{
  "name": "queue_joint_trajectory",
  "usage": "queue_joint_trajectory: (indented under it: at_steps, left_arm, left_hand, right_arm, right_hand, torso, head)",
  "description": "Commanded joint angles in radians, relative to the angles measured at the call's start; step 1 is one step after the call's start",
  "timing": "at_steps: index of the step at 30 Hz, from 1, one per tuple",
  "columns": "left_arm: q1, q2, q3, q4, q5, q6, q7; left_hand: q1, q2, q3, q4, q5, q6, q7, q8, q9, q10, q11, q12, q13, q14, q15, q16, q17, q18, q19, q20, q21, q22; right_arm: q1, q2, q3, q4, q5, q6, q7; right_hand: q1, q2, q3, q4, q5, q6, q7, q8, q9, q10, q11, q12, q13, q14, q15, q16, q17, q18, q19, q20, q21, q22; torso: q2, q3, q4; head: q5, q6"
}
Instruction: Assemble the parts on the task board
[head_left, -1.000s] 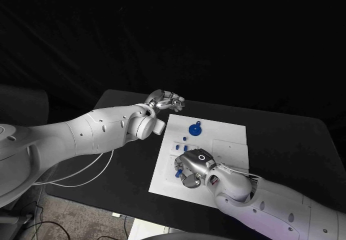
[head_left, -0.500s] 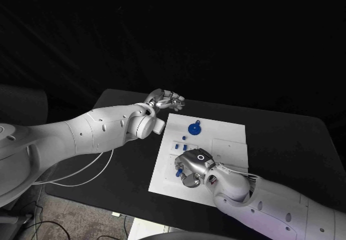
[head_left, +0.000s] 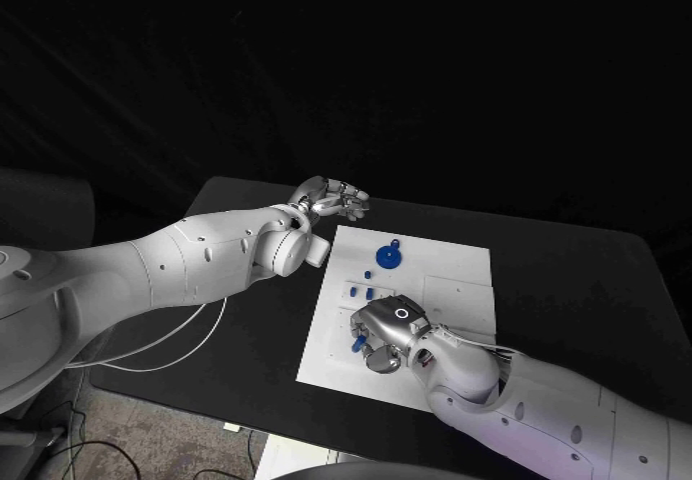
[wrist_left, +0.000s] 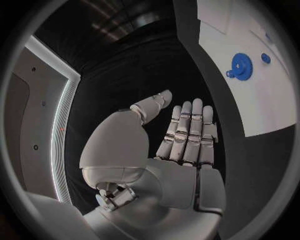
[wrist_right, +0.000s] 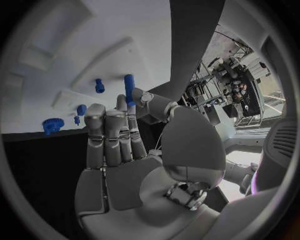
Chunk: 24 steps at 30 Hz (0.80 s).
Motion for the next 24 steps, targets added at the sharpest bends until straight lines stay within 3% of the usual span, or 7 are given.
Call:
queue_joint_trajectory:
  at_steps: [1,9,18,24]
  left_arm:
    - [0.001,0.004,0.001,0.002,0.004,0.014,0.006]
    - [0.001,0.005,0.001,0.002,0.004,0.014,0.006]
    - [0.001,0.006,0.001,0.002,0.004,0.014,0.005]
    - [0.001,0.006,0.001,0.002,0.004,0.014,0.005]
  left_hand:
    - [-0.003,0.004,-0.005,-0.001,-0.006,-0.007,-0.001,0.007,-0.001,-0.008,0.001,0.004,-0.001,-0.005,0.002,-0.006,0.002,0.019,0.005,0.003,-0.006,0.002]
    - [-0.003,0.005,-0.005,-0.002,-0.006,-0.007,-0.001,0.007,-0.001,-0.008,0.001,0.004,-0.001,-0.005,0.002,-0.007,0.003,0.019,0.005,0.003,-0.006,0.002]
    - [-0.003,0.004,-0.005,-0.002,-0.006,-0.007,-0.001,0.007,-0.002,-0.008,0.001,0.004,-0.002,-0.005,0.003,-0.008,0.003,0.019,0.005,0.003,-0.007,0.002]
    - [-0.003,0.004,-0.005,-0.002,-0.006,-0.007,-0.001,0.007,-0.002,-0.008,0.001,0.004,-0.002,-0.005,0.003,-0.008,0.004,0.019,0.005,0.003,-0.007,0.002]
  right_arm:
    - [-0.001,0.008,-0.004,-0.007,-0.018,0.037,-0.002]
    - [-0.001,0.026,-0.037,-0.023,-0.018,0.051,0.002]
    - [-0.002,0.035,-0.045,-0.029,-0.02,0.062,0.003]
    - [-0.002,0.044,-0.051,-0.036,0.013,0.041,0.02]
  right_hand:
    - [0.006,0.002,0.006,0.0,0.002,0.004,-0.001,0.006,0.002,0.023,-0.008,0.004,-0.001,0.003,-0.008,0.001,-0.002,0.1,0.002,-0.007,0.004,0.014]
    - [0.005,0.001,0.006,0.0,0.002,0.003,-0.001,0.006,0.003,0.022,-0.008,0.003,0.001,0.002,-0.007,0.0,-0.002,0.1,0.002,-0.007,0.003,0.014]
    - [0.004,0.001,0.007,0.0,0.002,0.003,-0.001,0.005,0.004,0.02,-0.007,0.003,0.003,0.002,-0.007,-0.001,-0.002,0.1,0.001,-0.007,0.003,0.014]
    - [-0.002,-0.001,0.007,0.002,0.003,-0.002,0.002,0.002,0.005,0.013,-0.005,0.0,0.006,-0.001,-0.005,-0.004,-0.002,0.1,-0.001,-0.006,0.0,0.013]
  torso:
    - [0.0,-0.0003,-0.0003]
    - [0.0,-0.0002,0.0007]
    - [0.0,-0.0006,-0.0004]
    - [0.0,-0.0006,-0.0003]
  head:
    - [0.0,-0.001]
    - [0.0,-0.002]
    - [0.001,-0.005]
    - [0.0,-0.003]
